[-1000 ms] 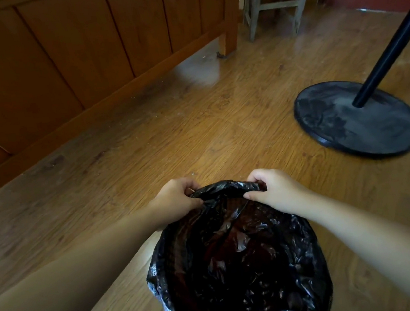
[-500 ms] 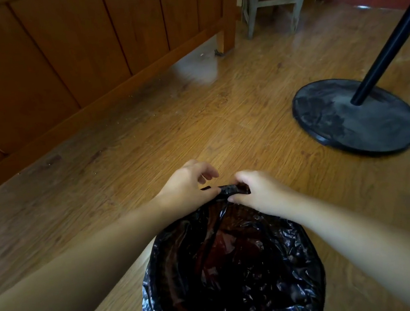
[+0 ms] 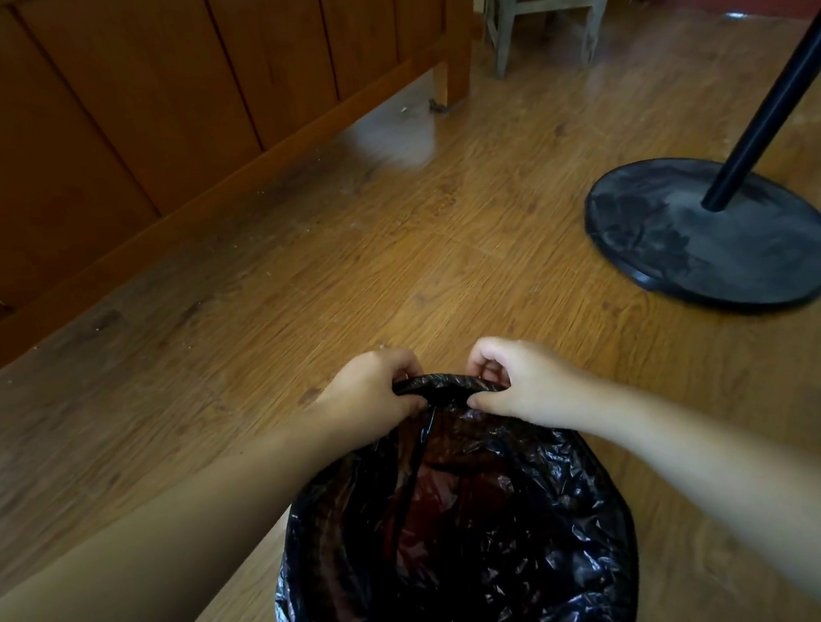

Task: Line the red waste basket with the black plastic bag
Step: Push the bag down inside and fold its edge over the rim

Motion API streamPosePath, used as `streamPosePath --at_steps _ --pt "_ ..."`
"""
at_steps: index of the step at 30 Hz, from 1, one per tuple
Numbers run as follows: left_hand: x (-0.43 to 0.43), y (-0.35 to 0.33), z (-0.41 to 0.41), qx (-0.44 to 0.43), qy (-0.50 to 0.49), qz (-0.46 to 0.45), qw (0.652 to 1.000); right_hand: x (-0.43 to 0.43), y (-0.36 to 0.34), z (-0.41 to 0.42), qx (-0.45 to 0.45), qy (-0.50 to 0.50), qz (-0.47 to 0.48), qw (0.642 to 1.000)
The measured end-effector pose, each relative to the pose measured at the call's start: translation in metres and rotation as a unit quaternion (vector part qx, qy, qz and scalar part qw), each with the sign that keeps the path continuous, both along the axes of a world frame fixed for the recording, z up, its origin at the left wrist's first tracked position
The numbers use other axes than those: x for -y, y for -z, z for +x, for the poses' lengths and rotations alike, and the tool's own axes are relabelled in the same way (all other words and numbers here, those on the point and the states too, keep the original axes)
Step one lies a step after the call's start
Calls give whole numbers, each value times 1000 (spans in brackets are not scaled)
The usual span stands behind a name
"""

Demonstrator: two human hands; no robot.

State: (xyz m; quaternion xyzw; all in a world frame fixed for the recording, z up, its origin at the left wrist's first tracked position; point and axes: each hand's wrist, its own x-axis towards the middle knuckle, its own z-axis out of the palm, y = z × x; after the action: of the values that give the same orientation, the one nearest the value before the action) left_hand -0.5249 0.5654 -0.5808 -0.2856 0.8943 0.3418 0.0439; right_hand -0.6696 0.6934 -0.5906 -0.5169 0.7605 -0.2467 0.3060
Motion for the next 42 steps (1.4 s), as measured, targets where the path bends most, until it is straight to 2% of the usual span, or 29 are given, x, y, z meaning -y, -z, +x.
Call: streamPosePath --at_steps 12,14,17,18,20,21,23,25,27,30,36,42 --pt "24 -4 18 18 -77 31 996 -2 1 -16 -22 60 27 998" --pt "26 -5 18 62 -61 63 994 -2 -1 -15 -34 56 28 997" --pt "26 -12 18 195 -17 143 970 -1 -5 -9 -45 34 42 998" --pt "25 -15 17 231 -5 146 962 -1 -6 -7 -48 26 45 997" --pt "22 -18 14 261 24 70 962 1 -8 -1 -52 14 43 998" --pt "21 -19 12 239 32 22 970 2 -9 2 -54 10 39 998" --pt "14 -20 7 129 21 -22 991 5 -9 6 -56 3 31 998" --pt "6 -17 3 26 15 -8 1000 8 -10 10 -46 -4 23 999" --pt "-3 -15 -1 -17 25 -4 1000 9 -10 11 -30 -10 15 999" --pt "-7 -11 -4 -25 41 -19 999 8 -10 9 -12 -4 -2 1000" --pt "0 -7 0 -12 9 0 1000 0 -12 5 -16 12 -68 997" --pt "-2 0 8 7 -35 55 998 1 -8 4 -38 0 -24 999"
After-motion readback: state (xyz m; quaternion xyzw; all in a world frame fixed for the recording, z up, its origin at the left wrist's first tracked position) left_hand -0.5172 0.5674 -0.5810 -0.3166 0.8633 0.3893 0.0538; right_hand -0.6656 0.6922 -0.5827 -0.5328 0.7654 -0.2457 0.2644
